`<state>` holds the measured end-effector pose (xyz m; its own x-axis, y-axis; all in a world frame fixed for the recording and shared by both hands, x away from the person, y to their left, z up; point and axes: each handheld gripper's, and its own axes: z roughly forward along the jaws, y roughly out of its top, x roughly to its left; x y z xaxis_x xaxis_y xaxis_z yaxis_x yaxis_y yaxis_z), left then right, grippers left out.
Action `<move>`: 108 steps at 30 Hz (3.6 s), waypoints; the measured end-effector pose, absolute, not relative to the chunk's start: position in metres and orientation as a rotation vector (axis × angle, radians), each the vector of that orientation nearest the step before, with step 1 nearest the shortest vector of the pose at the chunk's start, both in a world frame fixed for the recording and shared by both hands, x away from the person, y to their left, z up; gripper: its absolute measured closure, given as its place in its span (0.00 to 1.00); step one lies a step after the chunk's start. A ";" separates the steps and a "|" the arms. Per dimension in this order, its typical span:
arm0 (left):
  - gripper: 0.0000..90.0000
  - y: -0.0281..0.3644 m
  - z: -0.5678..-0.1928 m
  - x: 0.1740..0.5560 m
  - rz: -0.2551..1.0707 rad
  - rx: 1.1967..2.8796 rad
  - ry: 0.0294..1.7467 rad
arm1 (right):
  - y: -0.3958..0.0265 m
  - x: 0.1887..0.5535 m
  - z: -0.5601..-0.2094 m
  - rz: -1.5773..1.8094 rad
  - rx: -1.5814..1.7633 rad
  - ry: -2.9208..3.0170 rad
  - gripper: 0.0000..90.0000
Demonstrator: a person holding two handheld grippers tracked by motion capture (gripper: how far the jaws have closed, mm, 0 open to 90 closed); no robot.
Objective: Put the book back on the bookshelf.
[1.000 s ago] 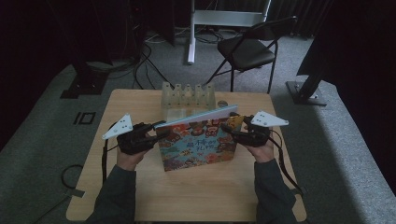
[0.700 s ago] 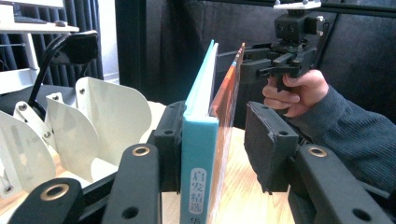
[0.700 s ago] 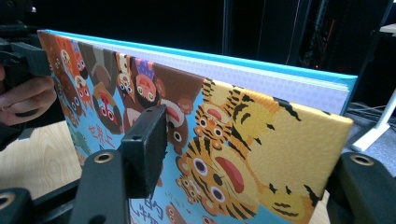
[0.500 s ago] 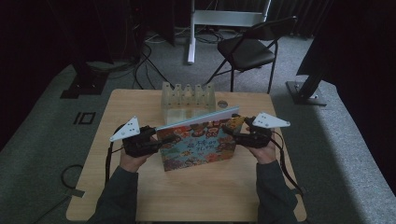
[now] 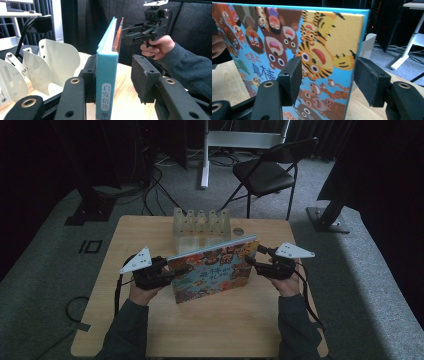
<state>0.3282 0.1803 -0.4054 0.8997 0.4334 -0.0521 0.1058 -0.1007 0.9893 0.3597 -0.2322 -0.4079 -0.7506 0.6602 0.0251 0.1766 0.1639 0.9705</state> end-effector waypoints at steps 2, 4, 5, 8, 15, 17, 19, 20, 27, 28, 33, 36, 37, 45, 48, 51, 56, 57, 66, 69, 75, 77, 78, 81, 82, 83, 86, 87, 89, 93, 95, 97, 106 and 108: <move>0.66 0.180 -0.405 0.328 0.292 1.666 0.417 | -0.233 0.360 -0.408 1.612 0.799 2.041 0.44; 0.67 0.180 -0.406 0.328 0.288 1.669 0.416 | -0.234 0.361 -0.409 1.604 0.805 2.041 0.44; 0.66 0.180 -0.406 0.328 0.285 1.670 0.417 | -0.234 0.361 -0.410 1.601 0.806 2.039 0.44; 0.66 0.180 -0.406 0.328 0.275 1.670 0.423 | -0.236 0.360 -0.411 1.580 0.810 2.030 0.44; 0.72 0.181 -0.408 0.327 0.276 1.657 0.425 | -0.241 0.361 -0.414 1.567 0.835 2.020 0.44; 0.73 0.182 -0.408 0.327 0.276 1.657 0.424 | -0.243 0.361 -0.414 1.570 0.840 2.018 0.44; 0.73 0.181 -0.409 0.328 0.271 1.656 0.428 | -0.244 0.362 -0.415 1.568 0.848 2.014 0.44; 0.74 0.181 -0.409 0.328 0.269 1.656 0.428 | -0.245 0.362 -0.415 1.567 0.852 2.012 0.44; 0.72 0.180 -0.409 0.327 0.282 1.663 0.429 | -0.251 0.364 -0.419 1.554 0.881 2.002 0.44; 0.72 0.180 -0.409 0.327 0.282 1.664 0.429 | -0.252 0.364 -0.420 1.551 0.886 2.004 0.44; 0.72 0.178 -0.410 0.327 0.282 1.669 0.436 | -0.254 0.365 -0.423 1.536 0.900 2.005 0.44; 0.71 0.178 -0.410 0.327 0.282 1.668 0.433 | -0.256 0.365 -0.426 1.531 0.913 2.004 0.44; 0.71 0.178 -0.410 0.327 0.285 1.667 0.435 | -0.257 0.366 -0.427 1.524 0.916 2.005 0.44; 0.69 0.173 -0.413 0.328 0.301 1.692 0.443 | -0.260 0.368 -0.435 1.485 0.945 2.012 0.44; 0.67 0.171 -0.413 0.328 0.308 1.696 0.444 | -0.260 0.369 -0.437 1.472 0.954 2.012 0.44; 0.67 0.170 -0.413 0.328 0.311 1.699 0.440 | -0.261 0.370 -0.440 1.460 0.959 2.016 0.44; 0.67 0.169 -0.414 0.327 0.312 1.709 0.419 | -0.263 0.372 -0.445 1.447 0.983 2.019 0.44; 0.67 0.168 -0.414 0.327 0.311 1.710 0.416 | -0.264 0.372 -0.446 1.445 0.985 2.020 0.44; 0.70 0.167 -0.416 0.327 0.316 1.694 0.413 | -0.266 0.375 -0.456 1.404 1.013 2.034 0.44; 0.70 0.167 -0.418 0.327 0.315 1.693 0.414 | -0.268 0.375 -0.459 1.404 1.023 2.033 0.44; 0.69 0.165 -0.421 0.328 0.304 1.684 0.416 | -0.271 0.375 -0.466 1.398 1.047 2.038 0.45; 0.68 0.163 -0.422 0.329 0.305 1.685 0.419 | -0.272 0.375 -0.468 1.394 1.056 2.040 0.45; 0.68 0.163 -0.422 0.329 0.306 1.687 0.418 | -0.273 0.375 -0.469 1.394 1.060 2.041 0.45; 0.69 0.161 -0.424 0.329 0.311 1.692 0.421 | -0.275 0.375 -0.472 1.395 1.071 2.040 0.45; 0.70 0.160 -0.425 0.329 0.315 1.692 0.424 | -0.276 0.375 -0.474 1.393 1.072 2.041 0.45; 0.71 0.160 -0.425 0.329 0.320 1.696 0.424 | -0.276 0.375 -0.475 1.395 1.075 2.040 0.45; 0.76 0.158 -0.427 0.329 0.330 1.707 0.421 | -0.278 0.374 -0.477 1.394 1.082 2.039 0.45; 0.79 0.157 -0.427 0.328 0.332 1.710 0.412 | -0.278 0.374 -0.478 1.396 1.086 2.039 0.45; 0.80 0.156 -0.427 0.327 0.351 1.720 0.400 | -0.279 0.374 -0.479 1.394 1.089 2.040 0.45; 0.84 0.155 -0.426 0.326 0.353 1.734 0.371 | -0.279 0.374 -0.482 1.396 1.101 2.040 0.45; 0.85 0.154 -0.426 0.325 0.358 1.736 0.370 | -0.279 0.374 -0.482 1.396 1.100 2.040 0.45; 0.88 0.154 -0.426 0.324 0.349 1.733 0.369 | -0.279 0.374 -0.483 1.397 1.101 2.040 0.45; 0.87 0.150 -0.428 0.319 0.370 1.733 0.357 | -0.283 0.374 -0.489 1.392 1.124 2.039 0.45; 0.84 0.148 -0.431 0.320 0.366 1.735 0.361 | -0.284 0.373 -0.491 1.390 1.132 2.039 0.45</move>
<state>0.3202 0.1480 -0.4307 0.9004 0.4326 0.0459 0.0401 -0.1876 0.9814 0.3735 -0.2835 -0.4907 -0.5783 0.8100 0.0973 0.3868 0.1672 0.9069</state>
